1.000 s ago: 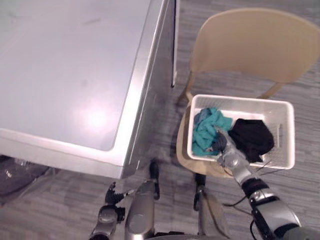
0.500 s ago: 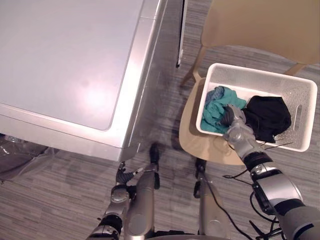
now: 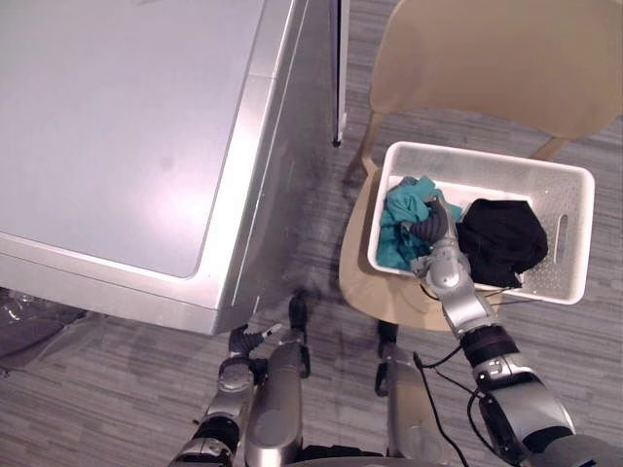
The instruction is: Pick up the laundry basket with both hands and put the clothes into the washing machine.
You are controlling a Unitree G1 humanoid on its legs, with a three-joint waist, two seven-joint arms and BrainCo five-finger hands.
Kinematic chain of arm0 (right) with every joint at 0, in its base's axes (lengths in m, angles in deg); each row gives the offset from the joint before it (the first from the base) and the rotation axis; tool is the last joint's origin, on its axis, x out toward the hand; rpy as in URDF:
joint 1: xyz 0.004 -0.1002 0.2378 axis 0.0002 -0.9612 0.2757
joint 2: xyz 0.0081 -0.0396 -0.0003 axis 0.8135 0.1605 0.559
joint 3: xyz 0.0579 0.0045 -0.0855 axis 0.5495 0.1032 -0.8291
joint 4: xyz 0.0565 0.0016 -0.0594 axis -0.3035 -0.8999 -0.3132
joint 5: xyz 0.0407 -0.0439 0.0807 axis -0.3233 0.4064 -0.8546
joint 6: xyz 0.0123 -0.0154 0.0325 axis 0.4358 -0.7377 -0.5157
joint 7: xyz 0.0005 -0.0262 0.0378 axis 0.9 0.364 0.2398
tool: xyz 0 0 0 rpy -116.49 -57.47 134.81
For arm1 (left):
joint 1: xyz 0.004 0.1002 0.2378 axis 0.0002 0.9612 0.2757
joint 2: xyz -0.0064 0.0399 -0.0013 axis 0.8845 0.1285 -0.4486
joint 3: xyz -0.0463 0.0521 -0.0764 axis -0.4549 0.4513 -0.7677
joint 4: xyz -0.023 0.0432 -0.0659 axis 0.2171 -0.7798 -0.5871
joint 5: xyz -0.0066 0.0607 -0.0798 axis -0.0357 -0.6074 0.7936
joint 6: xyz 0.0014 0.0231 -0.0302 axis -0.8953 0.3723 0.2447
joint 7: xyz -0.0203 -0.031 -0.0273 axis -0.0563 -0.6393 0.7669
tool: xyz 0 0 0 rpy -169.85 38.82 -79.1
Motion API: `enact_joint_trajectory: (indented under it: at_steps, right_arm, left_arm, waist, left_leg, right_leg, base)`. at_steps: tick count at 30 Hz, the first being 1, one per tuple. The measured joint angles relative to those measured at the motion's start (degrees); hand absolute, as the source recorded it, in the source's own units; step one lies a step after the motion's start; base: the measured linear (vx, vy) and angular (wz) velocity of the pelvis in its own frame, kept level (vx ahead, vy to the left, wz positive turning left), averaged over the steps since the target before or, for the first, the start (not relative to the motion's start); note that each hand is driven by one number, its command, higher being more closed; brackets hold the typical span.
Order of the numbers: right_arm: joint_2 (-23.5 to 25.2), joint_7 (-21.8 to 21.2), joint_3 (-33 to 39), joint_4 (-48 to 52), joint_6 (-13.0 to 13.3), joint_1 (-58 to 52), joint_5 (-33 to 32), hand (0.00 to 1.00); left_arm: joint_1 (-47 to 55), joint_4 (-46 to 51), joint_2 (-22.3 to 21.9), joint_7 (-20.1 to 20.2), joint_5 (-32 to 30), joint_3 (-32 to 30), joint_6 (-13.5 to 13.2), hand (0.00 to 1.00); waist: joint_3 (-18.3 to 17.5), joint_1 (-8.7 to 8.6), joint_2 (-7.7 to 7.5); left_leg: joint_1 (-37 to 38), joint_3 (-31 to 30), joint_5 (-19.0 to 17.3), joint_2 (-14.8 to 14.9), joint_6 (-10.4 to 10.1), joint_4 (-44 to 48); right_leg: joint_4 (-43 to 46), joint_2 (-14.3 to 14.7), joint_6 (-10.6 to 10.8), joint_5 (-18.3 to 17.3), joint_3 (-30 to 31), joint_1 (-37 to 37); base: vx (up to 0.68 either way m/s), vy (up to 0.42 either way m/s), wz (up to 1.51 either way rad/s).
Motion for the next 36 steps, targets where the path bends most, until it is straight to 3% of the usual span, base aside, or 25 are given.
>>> enact_joint_trajectory:
  at_steps: [1, 4, 8, 10, 11, 13, 14, 15, 17, 18, 21, 22, 23, 24, 25, 26, 27, 28, 29, 30, 32, 34, 36]
  right_arm:
    - [1.18, -0.93, 1.87, 3.62, 1.01, -4.28, -3.84, 1.0]
    - [2.24, -2.11, 2.62, 7.3, 1.8, -8.58, -7.34, 1.0]
    - [5.68, -6.43, 3.32, 17.37, 6.11, -15.78, -17.35, 1.0]
    - [6.9, -7.25, 3.32, 20.28, 7.31, -16.36, -19.43, 1.0]
    - [7.45, -7.68, 3.29, 22.25, 8.15, -16.9, -20.37, 1.0]
    - [8.14, -7.72, 3.33, 24.78, 8.65, -18.2, -21.66, 1.0]
    - [8.39, -7.66, 3.37, 26.94, 9.08, -19.47, -21.79, 1.0]
    - [8.39, -7.69, 3.17, 28.67, 9.64, -20.62, -21.74, 1.0]
    - [8.65, -8.34, 2.34, 29.56, 9.71, -20.57, -21.42, 1.0]
    - [8.63, -8.78, 1.73, 30.08, 9.8, -20.28, -21.17, 1.0]
    - [7.47, -8.77, 0.43, 30.13, 9.95, -17.78, -21.14, 1.0]
    - [6.79, -8.77, 0.3, 30.12, 9.96, -16.39, -21.17, 1.0]
    - [5.47, -8.69, 0.45, 30.09, 9.96, -16.06, -21.25, 1.0]
    - [4.78, -8.67, 0.43, 29.87, 9.95, -16.07, -21.27, 1.0]
    - [3.04, -8.71, 0.53, 29.2, 9.91, -15.98, -21.28, 1.0]
    - [2.57, -8.77, 0.53, 29.2, 9.92, -15.82, -21.29, 1.0]
    - [2.37, -8.84, 0.56, 29.16, 9.93, -15.44, -21.3, 1.0]
    - [2.06, -9.11, 0.33, 28.56, 9.9, -14.37, -21.39, 1.0]
    - [1.9, -9.93, 0.1, 28.49, 9.93, -13.83, -21.6, 1.0]
    - [1.52, -10.46, -0.82, 28.7, 9.94, -13.84, -21.93, 1.0]
    - [0.66, -12.32, -2.77, 29.04, 9.92, -13.84, -22.56, 1.0]
    - [0.09, -13.78, -3.81, 30.19, 9.93, -14.02, -23.91, 1.0]
    - [0.35, -15.82, -4.32, 32.53, 9.96, -13.8, -24.82, 1.0]
  left_arm:
    - [1.03, 0.06, 0.13, 0.08, -0.93, -0.07, 0.54, 0.0]
    - [3.17, 0.04, 0.38, 0.17, -1.51, -0.15, 0.57, 0.0]
    - [8.11, 0.05, 0.49, 1.27, -1.55, -0.15, 0.56, 0.0]
    - [8.58, 0.03, 0.6, 1.31, -1.54, -0.09, 0.59, 0.0]
    - [8.55, 0.17, 0.63, 1.36, -1.55, -0.02, 0.56, 0.0]
    - [8.66, 1.1, 0.55, 1.38, -1.56, -0.03, 0.57, 0.0]
    - [8.54, 2.95, 0.89, 1.4, -1.56, -0.16, 0.41, 0.0]
    - [8.79, 5.3, 1.27, 1.39, -1.56, -0.07, 0.36, 0.0]
    - [10.39, 9.86, 1.88, 1.26, -1.55, -0.42, 0.36, 0.0]
    - [11.84, 13.41, 2.21, 1.17, -1.55, -0.55, 0.2, 0.0]
    - [14.31, 20.3, 0.82, 1.07, -1.47, -0.2, -0.78, 0.0]
    - [15.56, 23.58, -0.48, 1.05, -1.44, 1.0, -0.86, 0.0]
    - [16.27, 26.36, -2.14, 1.09, -1.3, 2.64, -0.84, 0.0]
    - [16.8, 28.2, -2.68, 1.12, -1.25, 3.88, -0.84, 0.0]
    - [18.05, 34.89, -3.18, 1.21, -0.45, 7.3, -1.03, 0.0]
    - [18.0, 36.96, -3.18, 1.37, -0.34, 7.98, -1.59, 0.0]
    - [17.81, 38.96, -3.12, 1.44, -0.33, 8.49, -2.11, 0.0]
    - [17.68, 41.41, -2.65, 1.45, -0.39, 9.17, -2.57, 0.0]
    - [17.39, 44.22, -1.12, 1.91, -0.46, 10.13, -3.22, 0.0]
    - [16.79, 46.69, 0.0, 2.48, -0.48, 10.15, -4.32, 0.0]
    - [15.83, 50.21, 1.58, 2.59, -0.79, 10.85, -6.65, 0.0]
    - [14.04, 51.02, 2.4, 2.65, -0.91, 12.42, -7.74, 0.0]
    - [10.19, 50.94, 2.84, 3.83, -1.61, 17.25, -8.31, 0.0]
  waist:
    - [-1.5, 0.02, -0.65]
    - [-4.68, -0.04, -1.52]
    - [-9.64, -0.43, -3.29]
    - [-10.06, -0.75, -3.57]
    - [-10.1, -1.67, -3.62]
    - [-10.8, -1.71, -3.34]
    - [-10.99, -2.11, -2.98]
    - [-11.29, -2.52, -3.46]
    - [-12.42, -1.21, -4.41]
    - [-13.81, -0.09, -5.04]
    - [-14.95, 2.73, -3.78]
    - [-15.03, 3.1, -2.77]
    - [-15.04, 2.69, -0.49]
    - [-14.95, 2.58, 0.26]
    - [-14.91, 2.56, 0.96]
    - [-14.95, 2.53, 1.02]
    - [-14.95, 1.94, 0.96]
    - [-14.68, 1.82, 0.53]
    - [-14.72, 1.44, 0.01]
    - [-14.81, 1.02, -0.02]
    - [-14.92, 0.04, 0.19]
    - [-15.33, -0.38, 0.85]
    - [-16.49, -0.81, 2.04]
  left_leg:
    - [1.15, -0.03, -0.02, -0.09, -0.03, -0.31]
    - [2.1, -0.02, -0.02, -0.31, -0.02, -1.09]
    - [6.84, 1.43, -0.32, -0.89, -0.34, -3.06]
    - [6.95, 1.39, -0.37, -0.96, -0.39, -2.87]
    - [6.72, 0.27, -0.37, -1.33, -0.38, -2.44]
    - [5.79, -1.62, -0.21, -0.86, 0.38, -2.2]
    - [5.19, -3.28, 0.38, -0.51, 1.35, -2.27]
    - [5.0, -5.68, 1.16, -1.06, 1.22, -2.24]
    - [4.48, -8.23, 1.85, -1.67, 0.34, -1.64]
    - [2.84, -9.39, 2.56, -2.15, -0.7, -0.78]
    - [-0.49, -10.65, 4.83, -1.06, -1.98, -1.08]
    - [-2.56, -11.95, 6.13, -0.6, -2.77, -1.01]
    - [-3.91, -14.26, 8.42, 0.23, -2.43, -2.0]
    - [-3.87, -14.73, 10.09, 0.61, -2.47, -3.09]
    - [-3.04, -13.76, 19.33, 0.92, -0.82, -8.88]
    - [-2.84, -13.36, 23.86, 0.66, -0.39, -11.65]
    - [-3.21, -12.46, 24.57, 0.35, 0.19, -12.39]
    - [-4.09, -10.0, 19.24, -0.44, 1.88, -6.74]
    - [-4.49, -6.35, 10.82, -2.52, 3.41, 1.6]
    - [-3.64, -3.88, 4.59, -3.47, 3.2, 7.57]
    - [0.81, -2.42, -2.5, -2.75, 1.82, 10.84]
    - [6.01, -2.25, -4.56, -1.67, 0.41, 6.34]
    - [11.48, -2.68, -4.25, -1.02, -0.68, -5.41]
  right_leg:
    - [-0.65, -0.07, 0.02, 0.01, -0.14, 1.42]
    - [-0.88, -0.2, 0.12, -0.06, -0.16, 2.03]
    - [-1.29, -0.75, 0.97, -0.75, 1.24, 5.27]
    - [-0.43, -0.86, 1.01, -1.16, 1.34, 5.14]
    - [1.05, -1.23, 1.55, -2.09, 1.02, 5.08]
    - [2.22, -1.58, 2.72, -3.34, -0.26, 5.54]
    - [12.63, -1.18, 1.25, -8.34, 0.54, 3.45]
    - [24.21, -1.44, 1.38, -13.76, 1.3, 2.85]
    - [32.15, -1.63, 2.49, -17.0, 3.55, 4.43]
    - [30.16, -1.49, 2.8, -18.69, 4.93, 5.39]
    - [21.38, 1.08, 0.76, -22.19, 3.73, 7.39]
    - [18.61, 1.87, -1.24, -24.18, 2.63, 7.69]
    - [18.26, 3.47, -1.9, -23.93, 0.31, 7.44]
    - [18.55, 4.11, -2.31, -23.69, -0.63, 7.12]
    - [18.77, 4.99, -4.06, -22.88, -3.98, 7.01]
    - [18.11, 4.62, -5.32, -22.59, -5.49, 7.19]
    - [17.23, 3.9, -6.43, -22.5, -7.54, 7.32]
    - [16.87, 3.07, -6.86, -21.73, -9.15, 6.95]
    - [15.37, 1.43, -6.76, -20.01, -10.79, 7.21]
    - [13.6, 0.3, -6.71, -17.73, -11.78, 7.08]
    - [10.14, -0.29, -6.42, -14.77, -13.05, 7.96]
    - [8.13, 0.07, -5.88, -13.58, -14.04, 8.84]
    - [6.6, 0.97, -4.65, -12.35, -15.35, 8.98]
  base:
    - [0.01, 0.002, 0.04]
    - [0.03, 0.006, 0.01]
    - [0.01, 0.021, -0.13]
    - [-0.04, 0.017, 0.02]
    - [-0.07, 0.022, 0.37]
    - [-0.08, -0.004, 0.59]
    - [-0.05, -0.087, 1.12]
    - [-0.02, -0.118, 1.23]
    - [-0.04, -0.234, 0.95]
    - [-0.07, -0.271, 0.67]
    - [-0.11, -0.2, 0.15]
    - [-0.16, -0.204, 0.45]
    - [-0.17, -0.194, 0.67]
    - [-0.32, -0.244, 1.14]
    - [-0.3, -0.177, 0.98]
    - [-0.32, -0.142, 1.07]
    - [-0.16, -0.033, 0.65]
    - [-0.19, -0.09, 0.69]
    - [-0.2, -0.118, 0.66]
    - [-0.18, -0.089, 0.57]
    - [-0.17, 0.032, 0.4]
    - [-0.14, 0.096, 0.37]
    - [-0.11, 0.153, 0.42]
